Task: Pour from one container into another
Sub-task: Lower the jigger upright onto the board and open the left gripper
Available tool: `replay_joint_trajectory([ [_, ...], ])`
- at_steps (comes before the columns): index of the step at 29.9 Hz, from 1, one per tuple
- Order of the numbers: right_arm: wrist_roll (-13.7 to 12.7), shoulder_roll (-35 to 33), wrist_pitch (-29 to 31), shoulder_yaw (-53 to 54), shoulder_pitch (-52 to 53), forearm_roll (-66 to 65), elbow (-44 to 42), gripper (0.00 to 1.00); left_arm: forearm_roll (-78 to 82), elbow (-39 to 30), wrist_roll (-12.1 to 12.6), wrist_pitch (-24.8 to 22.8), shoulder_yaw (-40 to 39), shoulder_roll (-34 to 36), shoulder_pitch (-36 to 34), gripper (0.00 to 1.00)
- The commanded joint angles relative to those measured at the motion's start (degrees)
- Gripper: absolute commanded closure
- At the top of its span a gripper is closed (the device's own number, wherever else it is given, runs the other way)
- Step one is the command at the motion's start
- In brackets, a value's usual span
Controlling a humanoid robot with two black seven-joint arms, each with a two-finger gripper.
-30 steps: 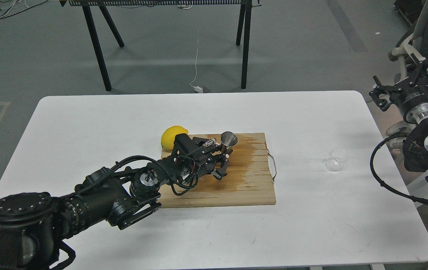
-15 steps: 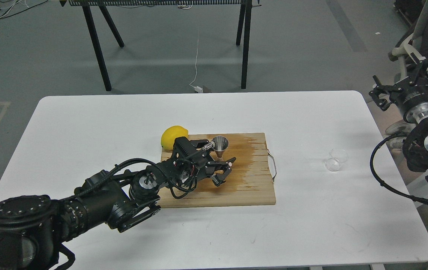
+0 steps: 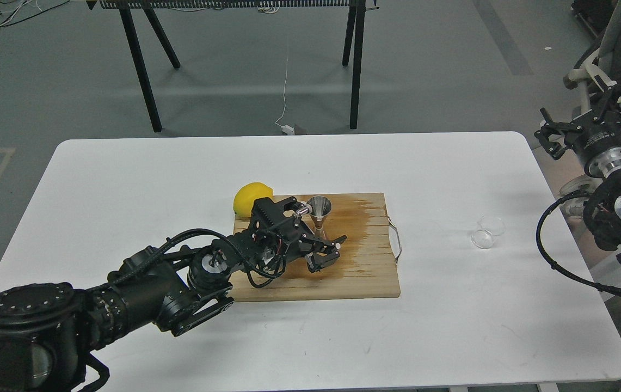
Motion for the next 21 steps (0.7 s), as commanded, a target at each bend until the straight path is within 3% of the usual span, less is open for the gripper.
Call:
replay_joint_trajectory([
  [1, 0.0, -0.1, 0.1, 0.0, 0.0, 0.0, 0.1, 0.01, 0.0, 0.0, -0.3, 0.0, 0.2, 0.0, 0.2, 0.06],
  [21, 0.0, -0.1, 0.1, 0.0, 0.1, 0.0, 0.2, 0.01, 0.0, -0.7, -0.7, 0.2, -0.2, 0.0, 0.3, 0.06],
])
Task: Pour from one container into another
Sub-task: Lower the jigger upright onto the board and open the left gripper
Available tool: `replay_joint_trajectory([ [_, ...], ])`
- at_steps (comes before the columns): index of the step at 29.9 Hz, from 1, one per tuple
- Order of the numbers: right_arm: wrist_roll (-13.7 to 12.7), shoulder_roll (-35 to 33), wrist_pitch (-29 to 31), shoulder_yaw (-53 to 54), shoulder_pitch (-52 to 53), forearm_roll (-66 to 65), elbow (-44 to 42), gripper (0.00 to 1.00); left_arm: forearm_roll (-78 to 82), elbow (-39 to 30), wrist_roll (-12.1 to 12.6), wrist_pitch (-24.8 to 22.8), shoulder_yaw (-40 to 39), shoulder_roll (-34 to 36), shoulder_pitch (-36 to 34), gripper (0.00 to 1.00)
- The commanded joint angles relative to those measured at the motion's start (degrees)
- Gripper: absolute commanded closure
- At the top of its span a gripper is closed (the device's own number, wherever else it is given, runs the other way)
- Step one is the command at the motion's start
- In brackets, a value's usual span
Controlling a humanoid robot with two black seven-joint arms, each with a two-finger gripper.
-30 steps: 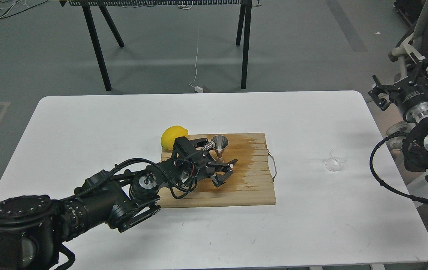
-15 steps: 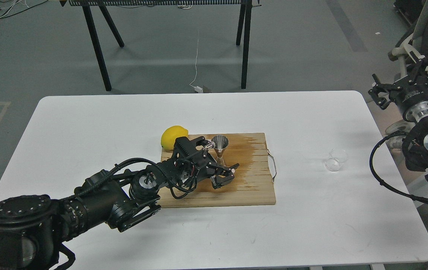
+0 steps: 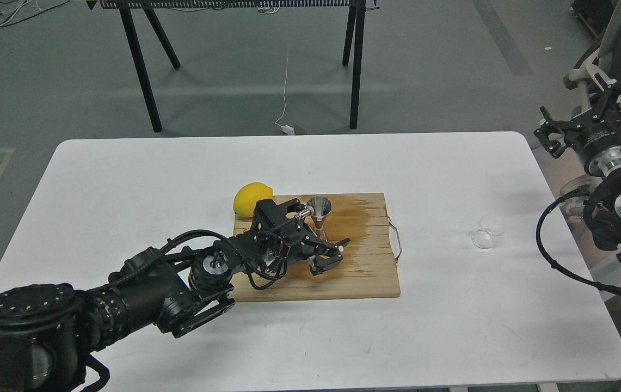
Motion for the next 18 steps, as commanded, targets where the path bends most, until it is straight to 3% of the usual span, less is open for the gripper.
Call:
replay_joint_trajectory([
  [1, 0.0, 0.0, 0.0, 0.0, 0.0, 0.1, 0.0, 0.01, 0.0, 0.0, 0.0, 0.0, 0.0, 0.0, 0.0, 0.06],
  [18, 0.0, 0.3, 0.0, 0.0, 0.1, 0.0, 0.0, 0.01, 0.0, -0.2, -0.4, 1.8, -0.2, 3.9, 0.5, 0.06],
])
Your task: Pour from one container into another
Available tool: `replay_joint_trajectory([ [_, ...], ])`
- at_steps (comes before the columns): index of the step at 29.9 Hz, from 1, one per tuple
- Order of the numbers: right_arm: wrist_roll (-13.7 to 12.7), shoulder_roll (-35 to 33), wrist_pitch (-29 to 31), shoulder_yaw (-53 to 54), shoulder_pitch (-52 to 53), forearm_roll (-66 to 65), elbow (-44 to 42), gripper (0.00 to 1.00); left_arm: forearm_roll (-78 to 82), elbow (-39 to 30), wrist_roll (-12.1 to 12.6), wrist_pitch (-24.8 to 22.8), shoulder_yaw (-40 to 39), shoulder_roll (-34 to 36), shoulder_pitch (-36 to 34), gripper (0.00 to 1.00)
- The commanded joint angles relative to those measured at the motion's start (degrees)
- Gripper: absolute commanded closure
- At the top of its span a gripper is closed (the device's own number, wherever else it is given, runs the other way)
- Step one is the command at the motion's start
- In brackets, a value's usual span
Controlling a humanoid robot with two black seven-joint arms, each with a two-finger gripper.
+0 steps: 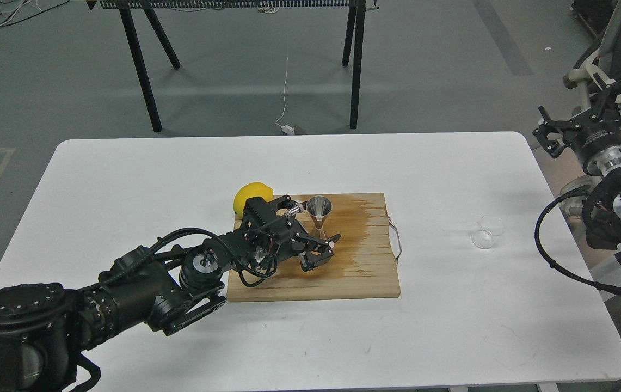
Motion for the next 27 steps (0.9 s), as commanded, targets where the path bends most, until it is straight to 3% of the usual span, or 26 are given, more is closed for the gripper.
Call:
replay_joint_trajectory([
  [1, 0.0, 0.0, 0.0, 0.0, 0.1, -0.1, 0.0, 0.01, 0.0, -0.2, -0.2, 0.8, -0.1, 1.2, 0.3, 0.06],
  [15, 0.0, 0.0, 0.0, 0.0, 0.5, -0.1, 0.0, 0.01, 0.0, -6.2, -0.2, 1.3, -1.2, 6.6, 2.3, 0.06],
  [27, 0.0, 0.2, -0.1, -0.1, 0.5, -0.1, 0.0, 0.01, 0.0, -12.2, -0.6, 2.7, -3.3, 17.9, 3.7, 0.06],
])
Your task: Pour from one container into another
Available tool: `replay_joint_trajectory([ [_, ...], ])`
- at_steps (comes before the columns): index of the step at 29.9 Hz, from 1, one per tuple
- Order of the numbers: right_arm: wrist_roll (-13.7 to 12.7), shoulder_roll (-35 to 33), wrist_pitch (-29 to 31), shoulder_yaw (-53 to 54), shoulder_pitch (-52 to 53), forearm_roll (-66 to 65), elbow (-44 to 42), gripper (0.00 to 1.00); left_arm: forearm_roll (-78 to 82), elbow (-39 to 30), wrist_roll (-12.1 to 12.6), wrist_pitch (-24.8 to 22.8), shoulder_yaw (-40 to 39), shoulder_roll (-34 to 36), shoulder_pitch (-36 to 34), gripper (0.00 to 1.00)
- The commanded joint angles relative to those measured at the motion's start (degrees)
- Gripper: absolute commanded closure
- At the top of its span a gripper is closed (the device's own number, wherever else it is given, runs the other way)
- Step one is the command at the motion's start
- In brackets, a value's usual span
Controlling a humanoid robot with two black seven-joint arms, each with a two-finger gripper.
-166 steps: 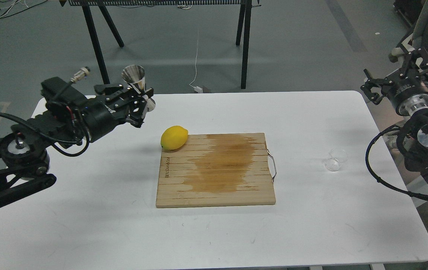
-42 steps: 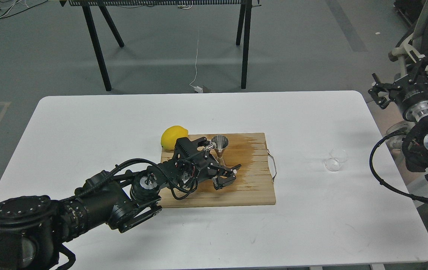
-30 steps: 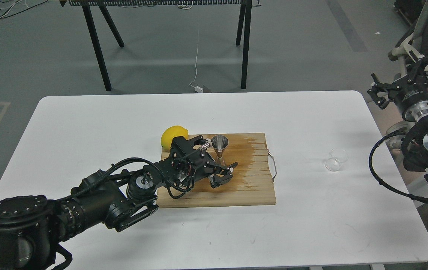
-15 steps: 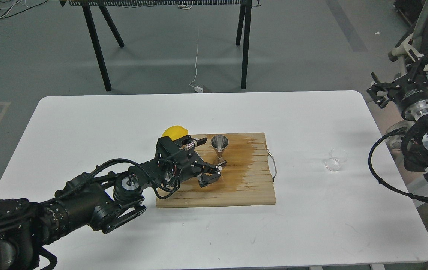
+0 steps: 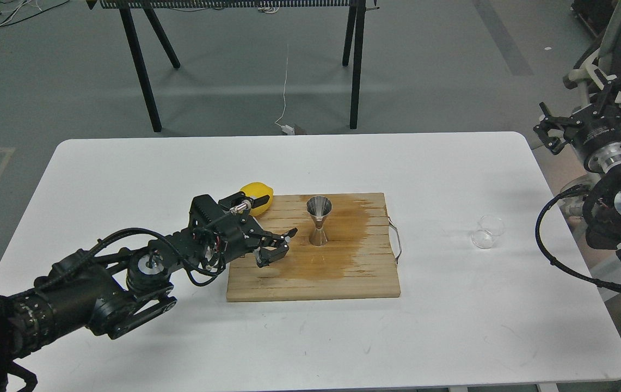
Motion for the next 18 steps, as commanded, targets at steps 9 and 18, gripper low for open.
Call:
replay_joint_trajectory([
  [9, 0.1, 0.6, -0.1, 0.2, 0.2, 0.1, 0.2, 0.01, -0.5, -11.9, -0.3, 0.9, -10.1, 15.2, 3.8, 0.06],
  [18, -0.4, 0.6, 0.3, -0.3, 0.5, 0.1, 0.3, 0.01, -36.4, -16.8, -1.8, 0.0, -20.1, 22.6, 5.0, 0.06],
])
